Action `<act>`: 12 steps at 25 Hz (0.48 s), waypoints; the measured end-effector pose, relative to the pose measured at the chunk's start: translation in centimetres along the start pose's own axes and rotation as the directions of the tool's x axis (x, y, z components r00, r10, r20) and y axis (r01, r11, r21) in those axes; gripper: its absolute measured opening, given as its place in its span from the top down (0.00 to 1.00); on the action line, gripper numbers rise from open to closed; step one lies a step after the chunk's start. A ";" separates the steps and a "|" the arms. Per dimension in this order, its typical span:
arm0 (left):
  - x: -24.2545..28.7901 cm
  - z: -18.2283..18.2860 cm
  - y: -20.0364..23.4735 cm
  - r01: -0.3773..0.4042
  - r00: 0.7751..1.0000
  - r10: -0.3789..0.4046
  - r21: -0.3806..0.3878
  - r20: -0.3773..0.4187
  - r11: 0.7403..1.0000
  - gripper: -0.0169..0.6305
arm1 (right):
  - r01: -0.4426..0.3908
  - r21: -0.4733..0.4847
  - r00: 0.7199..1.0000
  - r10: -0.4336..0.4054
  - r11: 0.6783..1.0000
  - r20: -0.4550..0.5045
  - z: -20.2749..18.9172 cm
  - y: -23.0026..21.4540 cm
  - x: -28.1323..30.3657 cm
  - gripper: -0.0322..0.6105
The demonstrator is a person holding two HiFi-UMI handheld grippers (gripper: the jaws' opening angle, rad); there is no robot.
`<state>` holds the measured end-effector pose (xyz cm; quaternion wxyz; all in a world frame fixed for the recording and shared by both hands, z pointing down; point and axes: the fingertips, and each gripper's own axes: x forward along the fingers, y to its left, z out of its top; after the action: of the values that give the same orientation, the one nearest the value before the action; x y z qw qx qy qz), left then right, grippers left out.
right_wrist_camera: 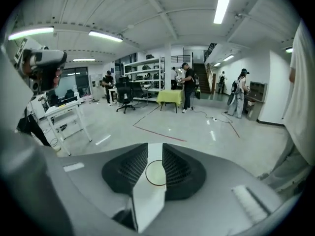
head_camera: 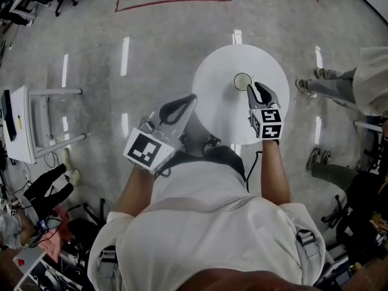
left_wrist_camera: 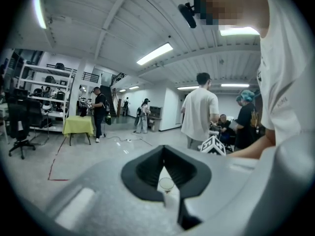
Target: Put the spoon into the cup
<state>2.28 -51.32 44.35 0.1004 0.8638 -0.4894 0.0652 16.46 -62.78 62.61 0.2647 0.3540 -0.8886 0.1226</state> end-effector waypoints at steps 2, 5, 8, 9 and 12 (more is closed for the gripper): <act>-1.1 0.9 -0.4 0.027 0.999 -0.026 -0.001 0.024 1.000 0.97 | 0.016 0.028 0.998 -0.018 0.999 0.062 2.3 1.2 -2.3 0.81; -2.2 2.5 -1.0 0.080 0.995 -0.082 0.031 0.062 0.996 0.97 | 0.032 0.059 0.984 -0.042 0.998 0.171 6.1 3.2 -6.2 0.87; -2.8 4.2 -2.1 0.130 0.986 -0.137 0.073 0.095 0.989 0.97 | 0.054 0.069 0.961 -0.071 0.996 0.266 9.1 4.8 -10.3 0.94; -3.0 4.9 -2.5 0.149 0.982 -0.158 0.085 0.105 0.985 0.97 | 0.063 0.071 0.953 -0.081 0.996 0.292 9.9 5.3 -11.7 0.94; -3.6 7.0 -3.3 0.213 0.963 -0.230 0.124 0.140 0.969 0.97 | 0.113 0.076 0.920 -0.133 0.991 0.369 12.5 6.7 -16.0 0.94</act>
<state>3.42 -48.33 36.47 0.0226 0.9197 -0.3916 0.0133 16.71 -54.02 43.09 0.0886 0.4330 -0.8950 0.0598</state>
